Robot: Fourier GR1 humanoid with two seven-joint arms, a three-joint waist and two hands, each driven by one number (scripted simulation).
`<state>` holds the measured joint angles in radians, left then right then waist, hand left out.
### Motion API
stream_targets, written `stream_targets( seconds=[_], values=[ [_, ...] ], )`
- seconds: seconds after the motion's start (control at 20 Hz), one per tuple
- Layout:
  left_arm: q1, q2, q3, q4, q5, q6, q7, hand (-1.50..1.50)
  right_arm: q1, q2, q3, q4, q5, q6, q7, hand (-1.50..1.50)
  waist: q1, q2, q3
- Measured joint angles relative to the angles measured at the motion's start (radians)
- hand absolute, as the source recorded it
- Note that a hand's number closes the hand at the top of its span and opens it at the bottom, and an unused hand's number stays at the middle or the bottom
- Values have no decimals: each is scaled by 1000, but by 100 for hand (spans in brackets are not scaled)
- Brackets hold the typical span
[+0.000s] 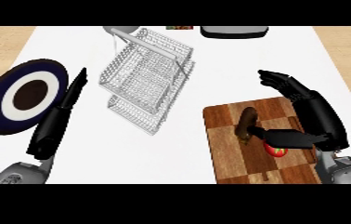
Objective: Pick the tomato from the cutting board and place it in the tiered basket
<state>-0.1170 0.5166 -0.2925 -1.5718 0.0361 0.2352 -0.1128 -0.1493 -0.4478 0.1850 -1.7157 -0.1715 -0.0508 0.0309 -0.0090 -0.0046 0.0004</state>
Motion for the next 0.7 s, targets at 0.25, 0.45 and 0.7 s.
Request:
stream_targets(
  seconds=[0.25,0.45,0.7],
  values=[
    [-5,5,6,-8,-11,2,12,0,5,-203,54,-82,99,103,220,-150,-7,-4,-4],
    [2,4,6,-10,-19,3,12,0,-14,-374,83,-166,169,207,410,-150,-9,-7,-7],
    [-6,-2,5,-19,-24,-5,24,0,-59,-473,135,-318,214,293,711,-150,-2,-4,-6]
  ],
)
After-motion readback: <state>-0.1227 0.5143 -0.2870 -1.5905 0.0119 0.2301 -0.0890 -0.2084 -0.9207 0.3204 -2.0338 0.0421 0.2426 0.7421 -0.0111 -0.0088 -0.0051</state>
